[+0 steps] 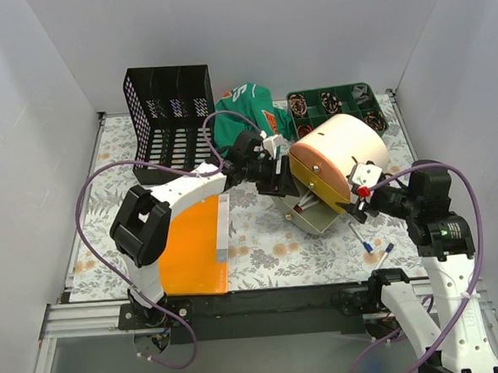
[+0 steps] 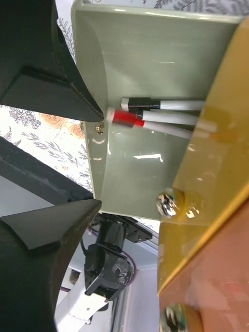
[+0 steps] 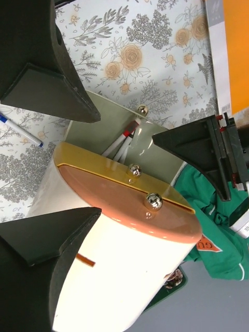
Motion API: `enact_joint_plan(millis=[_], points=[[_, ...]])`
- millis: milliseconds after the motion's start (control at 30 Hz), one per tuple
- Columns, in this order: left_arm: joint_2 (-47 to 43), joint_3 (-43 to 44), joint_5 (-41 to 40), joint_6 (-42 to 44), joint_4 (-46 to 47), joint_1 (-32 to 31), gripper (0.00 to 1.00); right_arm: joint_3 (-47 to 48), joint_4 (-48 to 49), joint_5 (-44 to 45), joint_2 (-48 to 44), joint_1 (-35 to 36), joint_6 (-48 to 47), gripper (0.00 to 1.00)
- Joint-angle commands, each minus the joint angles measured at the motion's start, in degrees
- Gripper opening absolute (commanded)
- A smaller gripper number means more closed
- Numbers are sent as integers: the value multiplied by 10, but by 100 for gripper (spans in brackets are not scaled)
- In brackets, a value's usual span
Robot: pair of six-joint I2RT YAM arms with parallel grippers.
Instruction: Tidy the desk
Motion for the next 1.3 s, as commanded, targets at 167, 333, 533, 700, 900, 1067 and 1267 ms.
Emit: enact_joint_plan(millis=[167,333,533,700,900,1067,1267], points=[[-112,-1,-69,57,-8,3,63,9,-122,158,-6,-2,-46,77],[-271,-79,-192,101,-22,7,74,-20,-181,270,-20,-3,-84,76],[-503,-225,-332,182,-17,11,98,-111,-198,313,-21,-32,-135,75],[-618,-330,-404,219,-15,14,98,-138,-194,297,4,-61,-178,75],[-693,-401,-414,214,7,15,98,-192,-166,262,49,-75,-237,72],[-714,-410,-416,215,9,15,98,-230,-124,238,98,-91,-290,69],[-728,-413,-418,217,12,15,98,-260,-40,260,138,-97,-292,70]])
